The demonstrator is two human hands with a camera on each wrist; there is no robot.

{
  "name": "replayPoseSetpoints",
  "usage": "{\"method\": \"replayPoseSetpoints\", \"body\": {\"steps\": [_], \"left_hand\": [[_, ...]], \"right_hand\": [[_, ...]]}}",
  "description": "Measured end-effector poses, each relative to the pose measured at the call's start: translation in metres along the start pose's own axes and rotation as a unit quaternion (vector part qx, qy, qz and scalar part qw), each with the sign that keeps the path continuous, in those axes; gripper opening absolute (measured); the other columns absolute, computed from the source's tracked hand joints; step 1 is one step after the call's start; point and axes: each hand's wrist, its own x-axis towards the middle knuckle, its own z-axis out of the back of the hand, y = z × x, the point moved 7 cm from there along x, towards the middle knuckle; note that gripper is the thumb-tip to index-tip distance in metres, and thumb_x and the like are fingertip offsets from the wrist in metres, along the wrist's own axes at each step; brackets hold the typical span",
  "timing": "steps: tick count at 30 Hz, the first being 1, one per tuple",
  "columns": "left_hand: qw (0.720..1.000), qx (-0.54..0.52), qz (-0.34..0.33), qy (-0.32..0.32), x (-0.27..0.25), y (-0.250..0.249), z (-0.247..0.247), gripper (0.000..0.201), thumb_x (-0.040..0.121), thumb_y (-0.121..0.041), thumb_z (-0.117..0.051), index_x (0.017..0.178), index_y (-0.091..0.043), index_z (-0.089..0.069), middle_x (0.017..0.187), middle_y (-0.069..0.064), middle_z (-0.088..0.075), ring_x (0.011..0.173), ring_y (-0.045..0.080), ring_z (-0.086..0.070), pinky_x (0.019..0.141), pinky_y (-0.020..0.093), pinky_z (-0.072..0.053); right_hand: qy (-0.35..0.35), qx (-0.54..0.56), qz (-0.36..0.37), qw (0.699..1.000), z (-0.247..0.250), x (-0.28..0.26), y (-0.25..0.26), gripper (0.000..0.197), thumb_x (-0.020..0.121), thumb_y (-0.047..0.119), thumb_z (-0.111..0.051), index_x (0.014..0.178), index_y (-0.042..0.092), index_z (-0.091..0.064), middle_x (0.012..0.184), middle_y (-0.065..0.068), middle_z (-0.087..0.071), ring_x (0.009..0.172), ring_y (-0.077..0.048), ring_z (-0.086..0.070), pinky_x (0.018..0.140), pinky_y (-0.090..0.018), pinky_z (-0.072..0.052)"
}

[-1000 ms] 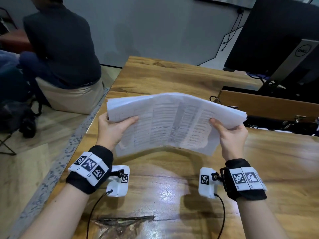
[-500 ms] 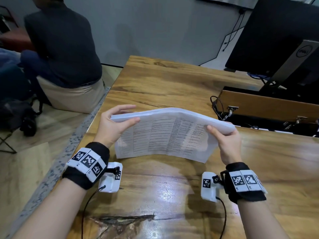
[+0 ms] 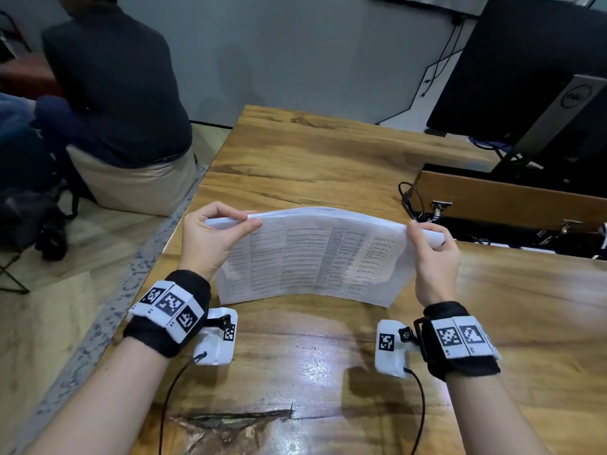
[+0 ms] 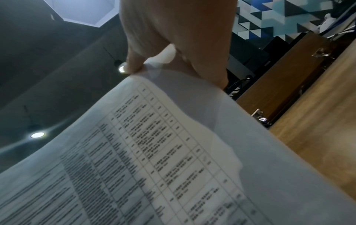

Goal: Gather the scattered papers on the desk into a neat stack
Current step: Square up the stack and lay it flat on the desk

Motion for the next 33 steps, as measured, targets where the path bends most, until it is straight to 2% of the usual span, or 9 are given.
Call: {"method": "replayPoseSetpoints", "body": {"steps": [5,9,14,17,20,22,24,28,33], "left_hand": [[1.0,-0.008,-0.009,0.007,-0.002,0.001,-0.003,0.025,0.063,-0.008,-0.082,0.075,-0.021,-0.064,0.085,-0.015,-0.072,0.083,-0.006,-0.067,0.072,0.011,-0.05],[0.998,0.043,-0.035,0.026,-0.016,0.006,-0.006,0.048,0.07,-0.001,-0.076,0.101,-0.033,-0.057,0.098,-0.018,-0.057,0.081,-0.02,-0.056,0.068,0.0,-0.045],[0.999,0.0,-0.029,-0.025,-0.012,-0.008,0.001,0.04,0.07,-0.001,-0.076,0.085,-0.032,-0.055,0.089,-0.014,-0.059,0.074,-0.017,-0.06,0.065,0.006,-0.05],[0.999,-0.003,-0.052,-0.003,-0.009,-0.014,0.005,0.059,0.067,0.002,-0.078,0.098,-0.041,-0.052,0.103,-0.014,-0.055,0.087,-0.005,-0.058,0.073,0.01,-0.052],[0.998,-0.005,0.051,0.038,-0.017,0.022,0.005,0.057,0.066,0.004,-0.077,0.109,-0.027,-0.056,0.099,-0.011,-0.062,0.082,-0.004,-0.062,0.079,0.019,-0.056],[0.993,0.021,0.105,0.04,-0.023,0.042,0.006,0.038,0.066,0.001,-0.079,0.096,-0.016,-0.065,0.082,-0.015,-0.071,0.075,-0.005,-0.065,0.082,0.028,-0.056],[0.992,0.028,0.116,0.042,-0.023,0.045,0.007,0.027,0.066,-0.002,-0.079,0.082,-0.02,-0.066,0.068,-0.018,-0.073,0.068,-0.008,-0.067,0.07,0.02,-0.056],[0.995,0.01,0.094,0.031,-0.012,0.03,0.008,0.023,0.068,-0.008,-0.079,0.087,-0.014,-0.067,0.085,-0.006,-0.071,0.069,-0.005,-0.068,0.063,0.013,-0.056],[0.989,-0.008,0.149,-0.002,-0.023,0.057,0.012,0.047,0.056,-0.015,-0.087,0.097,-0.008,-0.065,0.096,0.002,-0.07,0.088,0.014,-0.067,0.08,0.031,-0.055]], "right_hand": [[0.074,-0.037,-0.047,0.995,0.002,-0.004,-0.028,0.038,0.071,-0.003,-0.075,0.107,-0.003,-0.063,0.092,-0.003,-0.071,0.075,-0.002,-0.069,0.063,-0.015,-0.054],[0.07,-0.034,-0.062,0.995,0.0,-0.007,-0.038,0.022,0.07,-0.005,-0.074,0.087,0.008,-0.069,0.072,0.012,-0.075,0.071,-0.001,-0.07,0.063,-0.016,-0.054],[0.05,0.005,-0.012,0.999,-0.006,-0.006,-0.01,0.023,0.072,-0.007,-0.072,0.081,0.014,-0.067,0.068,0.016,-0.074,0.068,0.003,-0.068,0.061,-0.016,-0.055],[0.05,0.02,0.0,0.999,0.0,-0.009,-0.007,0.024,0.072,-0.007,-0.072,0.081,0.014,-0.067,0.069,0.016,-0.074,0.07,0.002,-0.068,0.062,-0.016,-0.055],[0.063,-0.018,-0.054,0.996,0.0,-0.022,-0.035,0.027,0.067,-0.003,-0.076,0.093,0.003,-0.069,0.082,0.004,-0.076,0.08,-0.009,-0.071,0.068,-0.022,-0.059],[0.064,-0.018,-0.094,0.993,0.002,-0.026,-0.051,0.045,0.063,-0.001,-0.078,0.105,-0.01,-0.065,0.098,-0.009,-0.072,0.091,-0.02,-0.072,0.07,-0.023,-0.059],[0.068,-0.017,-0.101,0.992,0.002,-0.026,-0.053,0.044,0.066,-0.004,-0.077,0.107,-0.012,-0.064,0.103,-0.014,-0.07,0.095,-0.024,-0.07,0.067,-0.018,-0.057],[0.059,-0.011,-0.072,0.996,0.001,-0.023,-0.035,0.025,0.069,-0.007,-0.075,0.089,0.007,-0.069,0.092,-0.005,-0.071,0.08,-0.013,-0.069,0.067,-0.02,-0.057],[0.068,-0.019,-0.069,0.995,0.002,-0.022,-0.04,0.028,0.068,-0.007,-0.075,0.089,0.01,-0.067,0.093,-0.005,-0.071,0.084,-0.016,-0.068,0.071,-0.024,-0.059]]}}
